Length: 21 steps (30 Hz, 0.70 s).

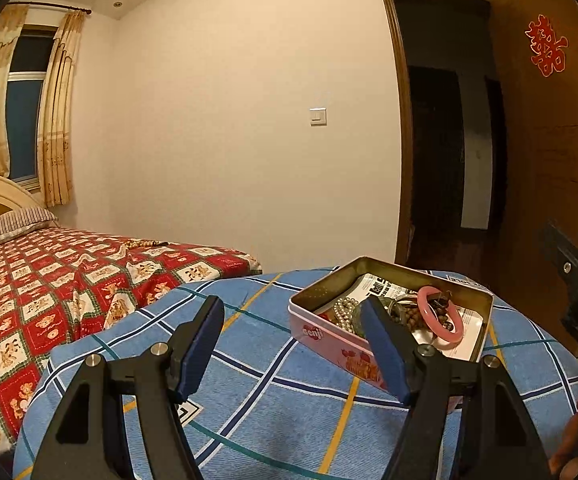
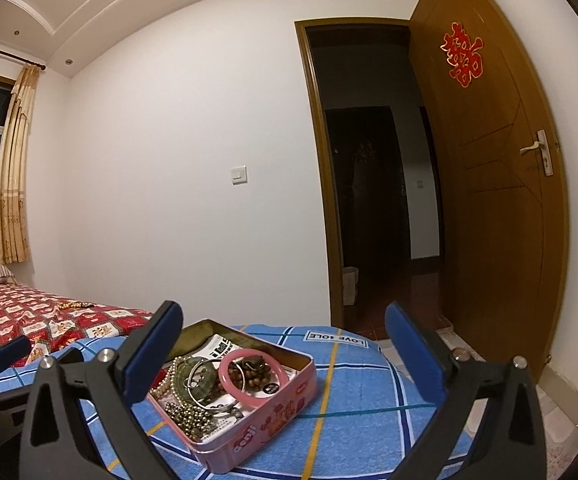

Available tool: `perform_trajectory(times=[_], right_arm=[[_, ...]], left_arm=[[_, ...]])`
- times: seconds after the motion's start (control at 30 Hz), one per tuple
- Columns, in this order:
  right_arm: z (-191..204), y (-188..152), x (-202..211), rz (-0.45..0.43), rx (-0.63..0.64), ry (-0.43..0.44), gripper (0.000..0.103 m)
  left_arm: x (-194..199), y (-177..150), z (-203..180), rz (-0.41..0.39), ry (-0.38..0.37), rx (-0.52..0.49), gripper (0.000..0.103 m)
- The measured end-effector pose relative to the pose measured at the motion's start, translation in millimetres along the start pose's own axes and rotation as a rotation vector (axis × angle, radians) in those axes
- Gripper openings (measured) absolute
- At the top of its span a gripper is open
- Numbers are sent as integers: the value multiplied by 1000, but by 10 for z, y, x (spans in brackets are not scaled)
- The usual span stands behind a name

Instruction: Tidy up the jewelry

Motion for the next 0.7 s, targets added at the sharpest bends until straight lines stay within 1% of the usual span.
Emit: perform_trajectory(times=[0.2,0.27,0.3,0.4,0.47,0.5,0.6,0.7], right_arm=[[-17,12,1,-1,-4,-1,103],[-16,13,-2,-1,-3,-1,103],[-17,12,-1,-1,-2,-1,103],[-22,13,2,1,-5,-2,103],[-24,17,2,0,-6,-2,103],[-22,18,3,0,-5,-1,103],[-20,15,6,2,-4,0,103],[-20,11,-9,11,-3,3,103]], left_arm=[[1,0,-10,-2,1,-4,71],[4,2,-22,-3,3,-11,73],[6,1,-26,-2,5,-14,76],[17,8,-51,-7,11,-26,76],[26,19,-48,-13,17,-15,78],[27,17,-42,-11,14,0,81],[23,18,-25,-11,-2,32,93],[2,9,-63,-1,-4,17,93]])
Point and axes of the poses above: each gripper's, at about its wrist camera, not at the fingertips, and x roughly against the way its jaws point, z to its left, y to its top, the point moved 10 cm from there along -x, roughly the way its jaws point, and after that the axes turned 2 degrees about -x, right-handed, at the moved point
